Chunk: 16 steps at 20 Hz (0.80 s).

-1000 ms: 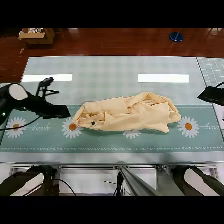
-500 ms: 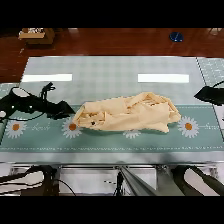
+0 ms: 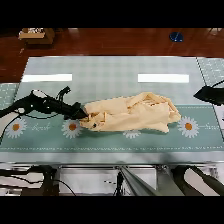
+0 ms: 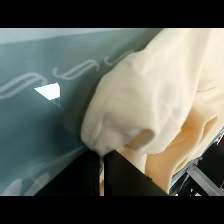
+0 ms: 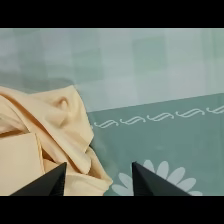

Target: Fold the shirts.

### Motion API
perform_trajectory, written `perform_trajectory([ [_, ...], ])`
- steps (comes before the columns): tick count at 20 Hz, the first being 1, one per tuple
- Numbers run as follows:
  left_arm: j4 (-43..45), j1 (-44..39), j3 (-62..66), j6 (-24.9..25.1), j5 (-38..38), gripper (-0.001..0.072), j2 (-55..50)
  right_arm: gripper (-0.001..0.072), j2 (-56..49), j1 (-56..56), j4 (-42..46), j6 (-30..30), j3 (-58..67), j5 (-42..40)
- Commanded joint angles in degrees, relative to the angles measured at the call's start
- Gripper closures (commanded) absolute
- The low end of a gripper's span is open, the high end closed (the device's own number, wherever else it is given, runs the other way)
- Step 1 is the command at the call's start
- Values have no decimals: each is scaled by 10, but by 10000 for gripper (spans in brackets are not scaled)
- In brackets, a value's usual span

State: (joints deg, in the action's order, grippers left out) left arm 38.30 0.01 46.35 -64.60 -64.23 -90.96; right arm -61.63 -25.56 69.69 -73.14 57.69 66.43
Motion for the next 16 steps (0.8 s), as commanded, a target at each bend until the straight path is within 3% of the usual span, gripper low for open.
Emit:
perform_trajectory([
  [1,2,-7,1,10,-7,682,-8,173,-6,-9,1,0,-1,5],
  [4,2,3,1,12,-15,682,-3,173,-45,-36,-43,5,-5,21],
  [8,3,22,15,12,-27,682,3,173,-133,-35,-173,51,-4,42],
  [13,2,33,46,11,-44,682,3,172,-225,31,-179,94,-4,34],
  [16,-8,33,53,11,-54,682,4,173,-250,63,-179,96,-4,-28],
])
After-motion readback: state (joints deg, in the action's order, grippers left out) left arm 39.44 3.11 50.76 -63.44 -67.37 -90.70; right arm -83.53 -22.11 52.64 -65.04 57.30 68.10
